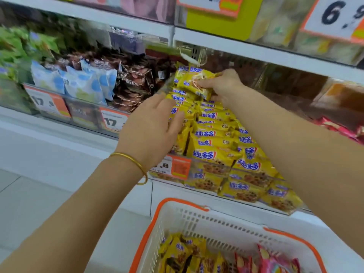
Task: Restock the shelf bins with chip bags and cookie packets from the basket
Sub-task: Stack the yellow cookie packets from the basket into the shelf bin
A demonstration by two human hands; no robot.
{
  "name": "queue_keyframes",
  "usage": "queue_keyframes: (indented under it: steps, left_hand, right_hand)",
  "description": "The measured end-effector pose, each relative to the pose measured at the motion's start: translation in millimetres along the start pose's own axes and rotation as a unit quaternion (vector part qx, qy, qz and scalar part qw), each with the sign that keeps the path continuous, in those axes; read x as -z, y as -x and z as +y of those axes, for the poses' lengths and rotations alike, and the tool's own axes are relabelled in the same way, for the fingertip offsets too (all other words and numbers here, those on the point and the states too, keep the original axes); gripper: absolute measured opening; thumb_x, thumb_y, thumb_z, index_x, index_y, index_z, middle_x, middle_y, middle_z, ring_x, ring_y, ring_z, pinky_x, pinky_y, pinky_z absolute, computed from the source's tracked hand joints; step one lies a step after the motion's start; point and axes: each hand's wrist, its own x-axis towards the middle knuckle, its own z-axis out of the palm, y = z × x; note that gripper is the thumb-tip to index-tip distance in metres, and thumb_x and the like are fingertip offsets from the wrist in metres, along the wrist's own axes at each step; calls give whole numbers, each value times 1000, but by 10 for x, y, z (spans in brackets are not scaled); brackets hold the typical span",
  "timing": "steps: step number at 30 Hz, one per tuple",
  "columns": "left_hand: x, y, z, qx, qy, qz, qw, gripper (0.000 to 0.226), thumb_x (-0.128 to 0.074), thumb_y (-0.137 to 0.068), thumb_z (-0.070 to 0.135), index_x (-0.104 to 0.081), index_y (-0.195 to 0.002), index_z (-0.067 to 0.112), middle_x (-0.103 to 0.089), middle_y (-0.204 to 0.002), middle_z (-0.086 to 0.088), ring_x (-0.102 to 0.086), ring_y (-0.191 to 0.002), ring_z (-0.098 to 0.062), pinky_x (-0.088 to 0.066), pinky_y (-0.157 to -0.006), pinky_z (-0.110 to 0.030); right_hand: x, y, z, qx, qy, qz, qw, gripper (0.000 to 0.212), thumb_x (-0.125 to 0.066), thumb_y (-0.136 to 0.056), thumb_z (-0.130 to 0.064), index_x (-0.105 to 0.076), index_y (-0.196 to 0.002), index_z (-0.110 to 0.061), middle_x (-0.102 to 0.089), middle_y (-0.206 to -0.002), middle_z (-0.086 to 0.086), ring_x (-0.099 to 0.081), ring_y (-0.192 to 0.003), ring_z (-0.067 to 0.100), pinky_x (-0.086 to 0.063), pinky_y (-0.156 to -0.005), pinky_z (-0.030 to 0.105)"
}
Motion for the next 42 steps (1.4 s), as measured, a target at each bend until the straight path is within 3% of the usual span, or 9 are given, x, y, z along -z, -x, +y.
queue_keyframes:
  steps: [4,8,13,23,26,30,35,38,42]
  left_hand:
    - [-47,20,0,2,-14,5,1000,57,-26,-92,44,-60,-114,4,-56,-125,-15,-48,-119,-29,-34,-98,-36]
    - [-28,34,1,6,-2,16,1000,59,-25,-92,46,-60,-118,7,-52,-134,-12,-43,-127,-25,-30,-103,-32]
    - [-19,37,22,19,21,27,999,53,-31,-93,42,-58,-122,10,-50,-137,-8,-41,-129,-19,-28,-104,-27]
    - [-19,76,-7,-2,44,32,999,57,-29,-90,47,-61,-119,10,-54,-131,-8,-44,-124,-20,-28,-106,-30]
    - [22,217,63,-55,18,91,994,38,-42,-92,34,-64,-110,9,-59,-123,-7,-51,-117,-27,-37,-101,-48]
    - [90,661,375,-128,3,145,981,25,-48,-89,22,-68,-100,13,-64,-115,-1,-57,-105,-27,-35,-87,-39]
    - [-195,1411,430,-179,-41,-78,980,23,-49,-82,21,-68,-94,14,-65,-110,-2,-55,-98,-27,-39,-77,-38]
    - [-391,1713,339,-138,-80,-234,959,29,-43,-78,27,-68,-88,16,-66,-103,0,-59,-94,-26,-46,-74,-38]
    - [-534,1810,192,-99,-132,-355,920,38,-35,-76,33,-70,-84,19,-68,-94,0,-65,-89,-26,-54,-68,-39]
  right_hand:
    - [-145,-108,38,61,105,12,993,54,-84,-70,-24,-54,-110,-2,-63,-111,14,-61,-102,28,-52,-89,43]
    - [-145,-133,25,104,151,-36,982,35,-77,-78,-18,-56,-104,-13,-49,-75,-4,-53,-66,15,-41,-57,23]
    - [-197,-98,35,154,206,-55,965,46,-75,-80,-16,-56,-120,-8,-45,-101,1,-51,-84,18,-49,-80,34]
    - [-120,15,1,103,236,-6,966,54,-75,-80,-27,-45,-117,-2,-52,-113,11,-52,-110,25,-40,-80,29]
    - [117,275,-95,90,226,-30,970,63,-77,-79,-24,-42,-125,-1,-53,-119,13,-52,-102,23,-42,-80,30]
    - [633,1206,-134,129,156,-106,974,30,-73,-80,-13,-52,-101,-12,-65,-88,11,-65,-75,24,-51,-61,35]
    - [951,2394,512,65,86,-307,946,13,-69,-80,-7,-61,-88,-14,-65,-69,8,-67,-59,17,-55,-49,30]
    - [649,2557,1398,-49,198,-397,895,7,-65,-87,-12,-61,-94,-11,-64,-73,5,-66,-67,20,-55,-58,33]
    - [197,2460,2795,-65,358,-390,846,12,-58,-91,-14,-58,-102,-11,-60,-100,2,-60,-94,22,-49,-78,33]
